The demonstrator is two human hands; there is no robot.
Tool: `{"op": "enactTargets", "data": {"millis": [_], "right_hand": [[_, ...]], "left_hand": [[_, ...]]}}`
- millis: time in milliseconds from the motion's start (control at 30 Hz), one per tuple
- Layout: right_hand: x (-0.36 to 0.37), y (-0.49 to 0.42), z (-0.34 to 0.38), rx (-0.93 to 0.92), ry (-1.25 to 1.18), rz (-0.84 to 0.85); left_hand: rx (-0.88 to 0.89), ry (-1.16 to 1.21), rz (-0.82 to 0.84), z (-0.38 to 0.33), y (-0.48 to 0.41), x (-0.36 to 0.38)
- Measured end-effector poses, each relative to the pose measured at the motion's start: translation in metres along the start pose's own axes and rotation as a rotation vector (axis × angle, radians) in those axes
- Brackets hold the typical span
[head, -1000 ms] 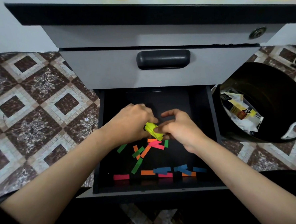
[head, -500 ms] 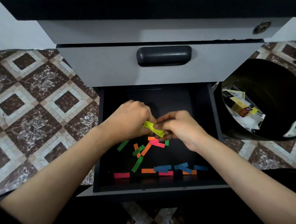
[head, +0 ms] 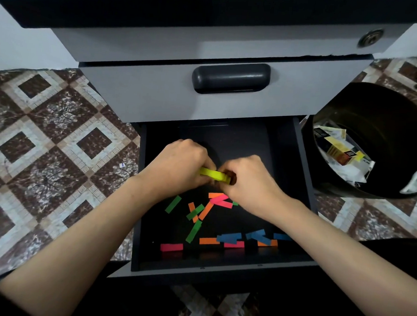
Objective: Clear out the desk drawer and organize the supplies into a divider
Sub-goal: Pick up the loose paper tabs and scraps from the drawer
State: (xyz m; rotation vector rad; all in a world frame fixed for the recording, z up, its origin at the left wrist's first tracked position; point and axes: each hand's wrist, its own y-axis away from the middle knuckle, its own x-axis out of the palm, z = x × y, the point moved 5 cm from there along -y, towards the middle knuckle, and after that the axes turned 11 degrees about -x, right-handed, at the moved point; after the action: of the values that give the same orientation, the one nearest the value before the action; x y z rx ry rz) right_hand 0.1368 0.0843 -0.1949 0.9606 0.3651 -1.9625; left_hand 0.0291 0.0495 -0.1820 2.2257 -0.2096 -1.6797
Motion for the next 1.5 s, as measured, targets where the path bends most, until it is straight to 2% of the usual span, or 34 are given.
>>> {"op": "enactTargets", "data": {"millis": [100,500,567,700,800,900,1033,1133,1233,1367,1433,1500], "right_hand": [[0.0,-0.002,-0.002,-0.037,0.072,-0.002],[0.0,-0.004,-0.008,0.015,-0.029,0.033],[0.002,-0.003,-0.013,0.078,-0.109,0.069],[0.005,0.001,-0.026,0.309,-0.454,0.044],[0.008,0.004,-0.035,0.426,-0.556,0.063],[0.003,0.008,-0.053,0.528,-0.463,0.011],[-0.003,0.013,-0.078,0.647,-0.429,-0.09],[-0.004,0.012,-0.086,0.671,-0.472,-0.107],[-0.002,0.01,-0.085,0.661,-0.501,-0.099],[0.002,0.01,-0.083,0.662,-0.525,-0.068],[0.004,0.011,-0.081,0.659,-0.547,-0.049],[0.007,0.011,-0.078,0.654,-0.578,-0.036]], "left_hand": [[0.006,0.018,-0.003,0.0,0.0,0.001],[-0.018,0.041,-0.003,0.001,-0.002,0.005],[-0.021,0.053,-0.006,0.002,-0.003,0.008],[0.021,0.077,-0.017,0.0,-0.004,0.017],[0.062,0.109,-0.071,-0.004,-0.006,0.02],[-0.041,0.103,0.052,0.002,-0.018,0.042],[-0.222,-0.039,0.181,0.015,-0.026,0.092],[-0.309,-0.018,0.145,0.017,-0.029,0.115],[-0.306,-0.019,0.07,0.013,-0.033,0.122],[-0.327,0.013,0.07,0.011,-0.035,0.125],[-0.383,0.089,0.078,0.013,-0.033,0.122],[-0.451,0.273,0.037,0.018,-0.03,0.111]]}}
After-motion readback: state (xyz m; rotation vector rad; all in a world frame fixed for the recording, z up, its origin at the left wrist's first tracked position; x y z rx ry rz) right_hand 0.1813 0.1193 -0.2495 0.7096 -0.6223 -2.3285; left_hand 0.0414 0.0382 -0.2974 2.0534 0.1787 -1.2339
